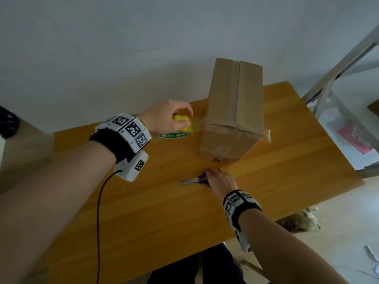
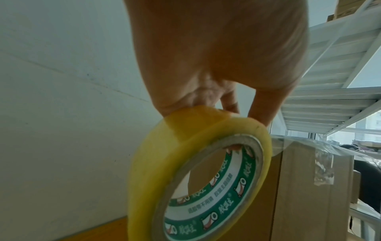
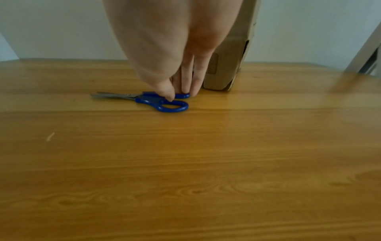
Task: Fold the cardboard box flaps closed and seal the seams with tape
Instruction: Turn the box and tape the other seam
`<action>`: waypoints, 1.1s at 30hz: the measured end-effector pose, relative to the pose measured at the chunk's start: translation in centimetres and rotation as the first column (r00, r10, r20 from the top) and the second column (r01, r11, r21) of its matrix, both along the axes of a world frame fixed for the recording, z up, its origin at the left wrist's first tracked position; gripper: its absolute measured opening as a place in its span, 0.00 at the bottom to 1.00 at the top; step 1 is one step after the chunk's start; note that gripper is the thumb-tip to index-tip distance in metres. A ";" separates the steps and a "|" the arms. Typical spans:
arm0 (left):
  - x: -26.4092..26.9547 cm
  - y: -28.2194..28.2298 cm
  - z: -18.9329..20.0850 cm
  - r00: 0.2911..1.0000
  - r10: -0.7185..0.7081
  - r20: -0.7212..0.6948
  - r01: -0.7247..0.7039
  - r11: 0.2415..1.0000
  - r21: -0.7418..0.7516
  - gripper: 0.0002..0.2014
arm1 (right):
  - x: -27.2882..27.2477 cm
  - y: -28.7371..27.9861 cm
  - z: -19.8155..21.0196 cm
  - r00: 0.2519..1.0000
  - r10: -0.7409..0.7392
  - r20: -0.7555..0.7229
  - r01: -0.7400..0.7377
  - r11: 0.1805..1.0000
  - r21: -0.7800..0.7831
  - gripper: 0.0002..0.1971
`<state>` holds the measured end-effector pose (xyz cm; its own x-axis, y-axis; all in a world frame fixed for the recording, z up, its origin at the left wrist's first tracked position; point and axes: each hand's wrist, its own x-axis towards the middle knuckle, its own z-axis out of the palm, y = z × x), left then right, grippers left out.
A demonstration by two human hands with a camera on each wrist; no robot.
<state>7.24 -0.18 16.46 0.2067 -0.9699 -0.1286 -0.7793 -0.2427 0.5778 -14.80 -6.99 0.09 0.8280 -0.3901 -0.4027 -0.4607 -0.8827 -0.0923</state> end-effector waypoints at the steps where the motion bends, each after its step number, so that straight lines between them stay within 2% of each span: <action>1: 0.0 0.0 0.0 1.000 0.000 -0.001 0.000 1.000 -0.004 0.12 | 0.0 0.0 0.0 1.000 -0.003 0.007 0.003 1.000 -0.010 0.16; 12: -0.1 0.3 0.5 1.000 -0.002 -0.010 0.002 0.999 0.040 0.12 | -0.3 0.5 0.2 0.987 0.137 -0.088 -0.145 0.985 -0.097 0.15; 17: -0.2 0.5 0.9 1.000 0.015 -0.018 -0.013 0.998 0.066 0.12 | -0.5 0.7 0.9 0.996 0.054 -0.065 -0.057 0.997 -0.048 0.14; 21: -0.2 0.9 1.3 0.999 0.047 -0.025 -0.044 0.995 0.088 0.12 | -0.9 0.0 2.5 0.991 -0.133 -0.008 0.132 0.969 0.210 0.12; 24: -0.3 1.2 1.8 0.997 0.064 -0.034 -0.061 0.996 0.069 0.10 | -1.2 -0.4 3.7 0.950 -0.309 0.039 0.250 0.832 0.494 0.10; 27: -0.5 1.4 2.2 0.998 0.059 -0.033 -0.056 0.995 0.084 0.09 | -1.5 -0.1 5.8 0.897 -0.441 0.024 0.290 0.629 0.721 0.05; 32: -0.6 1.2 2.1 0.997 0.070 -0.031 -0.066 0.990 0.124 0.10 | -1.3 1.5 9.1 0.763 -0.641 -0.081 0.309 0.252 0.917 0.08; 33: -0.6 1.1 2.1 0.997 0.072 -0.028 -0.067 0.989 0.134 0.10 | -1.1 1.8 9.5 0.747 -0.658 -0.097 0.311 0.216 0.925 0.08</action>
<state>6.60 0.88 18.54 0.2667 -0.9271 -0.2634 -0.7389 -0.3722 0.5617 -15.93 -5.21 9.60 0.7335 -0.3390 -0.5891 -0.5646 0.1787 -0.8058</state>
